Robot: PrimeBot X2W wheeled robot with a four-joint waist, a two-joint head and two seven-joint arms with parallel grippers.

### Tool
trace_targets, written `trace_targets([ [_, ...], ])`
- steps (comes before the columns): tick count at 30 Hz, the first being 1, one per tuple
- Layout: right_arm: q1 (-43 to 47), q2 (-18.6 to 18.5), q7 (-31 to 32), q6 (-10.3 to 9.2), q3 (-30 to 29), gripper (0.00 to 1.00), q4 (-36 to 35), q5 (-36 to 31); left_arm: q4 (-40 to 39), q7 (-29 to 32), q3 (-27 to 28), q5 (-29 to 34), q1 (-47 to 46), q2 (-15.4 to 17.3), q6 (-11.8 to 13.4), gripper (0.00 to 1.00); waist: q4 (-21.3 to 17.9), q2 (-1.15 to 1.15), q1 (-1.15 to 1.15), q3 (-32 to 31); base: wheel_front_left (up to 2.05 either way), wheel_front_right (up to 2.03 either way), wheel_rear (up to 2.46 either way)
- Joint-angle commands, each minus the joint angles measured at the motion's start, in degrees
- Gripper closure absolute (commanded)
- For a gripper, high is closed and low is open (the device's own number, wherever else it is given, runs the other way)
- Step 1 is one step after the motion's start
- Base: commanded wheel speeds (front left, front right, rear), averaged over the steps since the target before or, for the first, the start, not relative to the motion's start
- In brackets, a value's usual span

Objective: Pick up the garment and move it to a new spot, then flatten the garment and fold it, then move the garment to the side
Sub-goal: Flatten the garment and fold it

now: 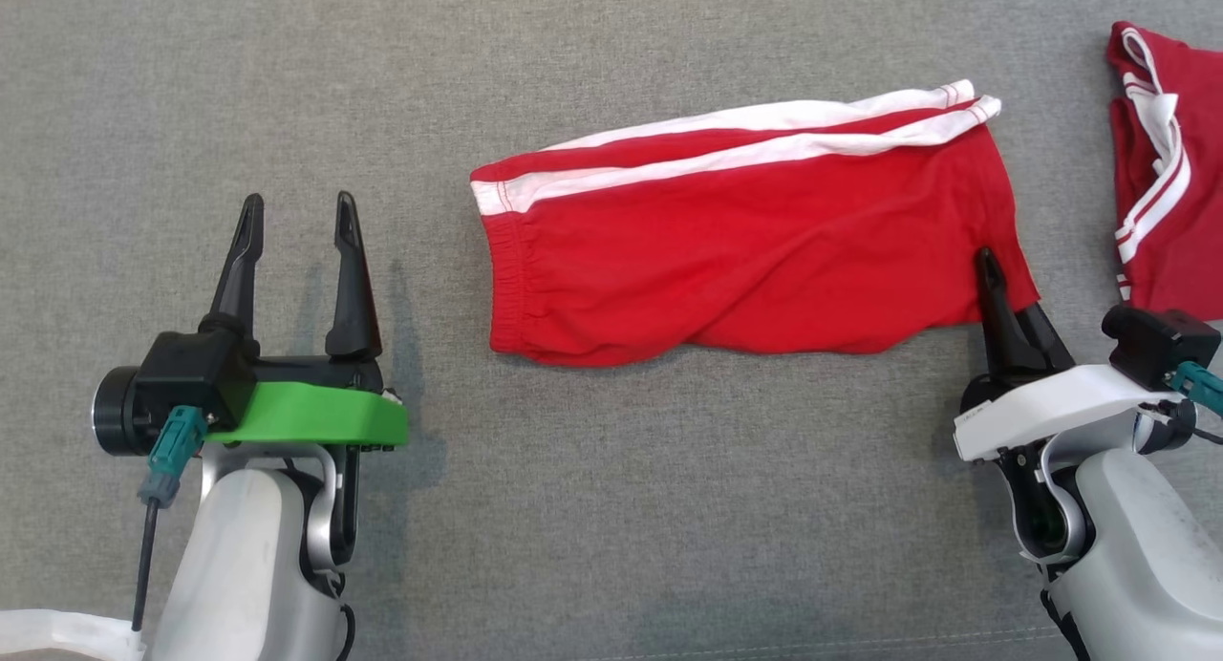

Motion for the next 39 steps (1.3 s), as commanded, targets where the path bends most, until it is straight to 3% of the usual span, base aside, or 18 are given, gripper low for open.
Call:
trace_targets([
  [1, 0.4, -0.1, -0.1, -0.08, -0.5, 1.0, -0.3, -1.1, -0.1, 0.1, 0.0, 0.0, 0.4, 0.6, 0.1, 0.0, -0.4, 0.0, 0.0, -0.4, 0.0, 0.0, 0.0],
  [9, -4.1, 1.2, -0.1, -0.04, 3.9, 1.0, -4.7, -4.2, 0.1, 0.4, -0.6, -0.5, 0.9, 0.7, 0.1, 0.0, 0.2, 0.0, 0.0, -1.6, 0.0, 0.0, 0.0],
  [16, -11.4, 4.5, 3.4, -0.04, 18.1, 1.0, -9.2, -5.6, 0.4, 0.6, -1.7, -0.9, 0.7, 0.2, 0.2, 0.0, 1.8, 0.0, 0.0, -2.5, 0.0, 0.0, 0.0],
  [22, -15.2, 7.7, 5.6, -0.04, 30.3, 1.0, -4.1, -3.2, 1.2, 0.4, -2.6, -1.7, 0.9, -0.4, 0.0, 0.0, 4.2, 0.0, 0.0, -2.6, 0.0, 0.0, 0.0],
  [27, -16.7, 8.9, 4.7, -0.04, 35.5, 1.0, 2.6, -1.3, 1.7, 0.0, -3.4, -2.1, 0.9, -0.9, 0.1, 0.0, 5.6, 0.0, 0.0, -2.3, 0.0, 0.0, 0.0],
  [28, -17.1, 9.1, 4.2, -0.04, 36.0, 0.7, 3.4, -1.0, 1.8, 0.0, -3.4, -2.0, 0.9, -1.0, 0.2, 0.0, 5.7, 0.0, 0.0, -2.3, 0.0, 0.0, 0.0],
  [29, -17.4, 9.2, 3.8, -0.04, 36.7, 0.0, 4.1, -0.9, 1.9, -0.1, -3.5, -1.9, 1.0, -1.1, 0.3, 0.0, 5.7, 0.0, 0.0, -2.3, 0.0, 0.0, 0.0],
  [34, -18.7, 8.8, 1.4, -0.04, 38.8, 0.0, 3.5, -0.9, 2.3, -0.2, -3.2, -1.8, 1.2, -1.0, 0.5, 0.0, 5.1, 0.0, 0.0, -2.5, 0.0, 0.0, 0.0],
  [39, -16.7, 6.7, 0.0, -0.04, 34.4, 0.0, -2.3, -3.0, 2.5, -0.4, -3.0, -1.2, 1.4, -0.5, 0.9, 0.0, 3.6, 0.0, 0.0, -3.5, 0.0, 0.0, 0.0],
])
